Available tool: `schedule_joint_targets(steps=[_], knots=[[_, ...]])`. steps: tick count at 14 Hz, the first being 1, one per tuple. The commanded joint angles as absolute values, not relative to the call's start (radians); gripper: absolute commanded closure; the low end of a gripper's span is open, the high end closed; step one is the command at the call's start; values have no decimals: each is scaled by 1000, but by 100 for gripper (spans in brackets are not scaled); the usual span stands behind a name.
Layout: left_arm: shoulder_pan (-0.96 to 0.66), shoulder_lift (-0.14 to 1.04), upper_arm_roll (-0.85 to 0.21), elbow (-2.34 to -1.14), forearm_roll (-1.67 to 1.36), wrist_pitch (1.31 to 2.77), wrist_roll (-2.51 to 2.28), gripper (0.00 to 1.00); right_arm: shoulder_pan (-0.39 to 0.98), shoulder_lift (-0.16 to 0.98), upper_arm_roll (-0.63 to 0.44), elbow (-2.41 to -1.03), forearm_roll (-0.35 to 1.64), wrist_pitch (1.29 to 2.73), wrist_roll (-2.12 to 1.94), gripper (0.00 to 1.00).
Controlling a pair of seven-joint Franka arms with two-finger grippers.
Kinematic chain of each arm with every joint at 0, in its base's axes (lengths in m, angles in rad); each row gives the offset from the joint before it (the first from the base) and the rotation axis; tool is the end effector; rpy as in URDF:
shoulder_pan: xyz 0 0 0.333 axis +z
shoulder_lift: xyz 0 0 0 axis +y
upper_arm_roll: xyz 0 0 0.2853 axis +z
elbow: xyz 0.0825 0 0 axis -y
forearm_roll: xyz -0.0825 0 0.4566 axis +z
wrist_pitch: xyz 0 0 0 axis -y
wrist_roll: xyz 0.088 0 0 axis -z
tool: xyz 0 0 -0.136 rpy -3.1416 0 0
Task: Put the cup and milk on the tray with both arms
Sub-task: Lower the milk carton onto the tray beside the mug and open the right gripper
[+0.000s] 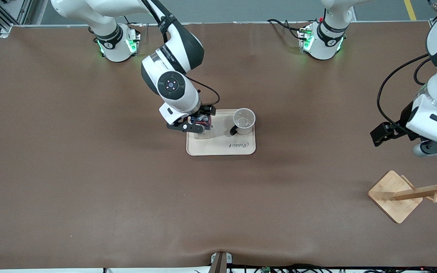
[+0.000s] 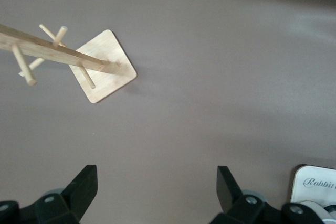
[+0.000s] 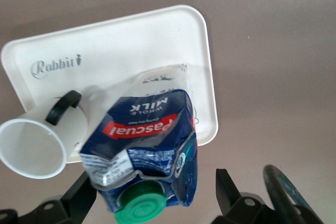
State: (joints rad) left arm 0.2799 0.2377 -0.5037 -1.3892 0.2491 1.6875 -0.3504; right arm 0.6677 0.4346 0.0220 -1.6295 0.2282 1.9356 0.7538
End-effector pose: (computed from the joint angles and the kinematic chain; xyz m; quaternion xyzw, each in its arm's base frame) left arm 0.6943 -0.0938 0.5363 -0.9948 -0.0626 -0.0616 0.0522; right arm 0.5324 0.4661 0.2698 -0.9889 0.0798 0.1194 0.0390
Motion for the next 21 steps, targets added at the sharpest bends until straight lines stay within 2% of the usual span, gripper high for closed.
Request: schedule_joint_targets(steps=[1, 3, 5, 8, 10, 12, 15, 19, 21], knots=[[298, 193, -509, -1407, 252, 1672, -318, 0, 663, 443, 14, -1540, 222, 1890, 796, 0], [287, 164, -493, -1408, 249, 1638, -308, 0, 625, 442, 12, -1450, 221, 1748, 801, 0], [224, 121, -407, -1417, 206, 1620, -284, 0, 585, 437, 8, -1353, 215, 1567, 802, 0], [102, 59, -231, -1449, 129, 1597, -215, 0, 447, 437, 8, -1180, 215, 1302, 802, 0], [37, 5, -125, -1500, 68, 1597, -172, 0, 364, 420, 5, -1138, 204, 1223, 772, 0], [34, -35, -103, -1543, 49, 1597, -126, 0, 275, 350, 9, -1149, 110, 1220, 587, 0], [35, -81, -101, -1597, 48, 1597, -123, 0, 264, 255, 8, -1244, -92, 1259, 424, 0], [35, -139, -100, -1664, 43, 1598, -121, 0, 102, 180, 11, -1343, -57, 1336, 222, 0], [34, -146, -100, -1663, 43, 1595, -132, 0, 28, 71, 9, -1512, -6, 1470, 146, 0]])
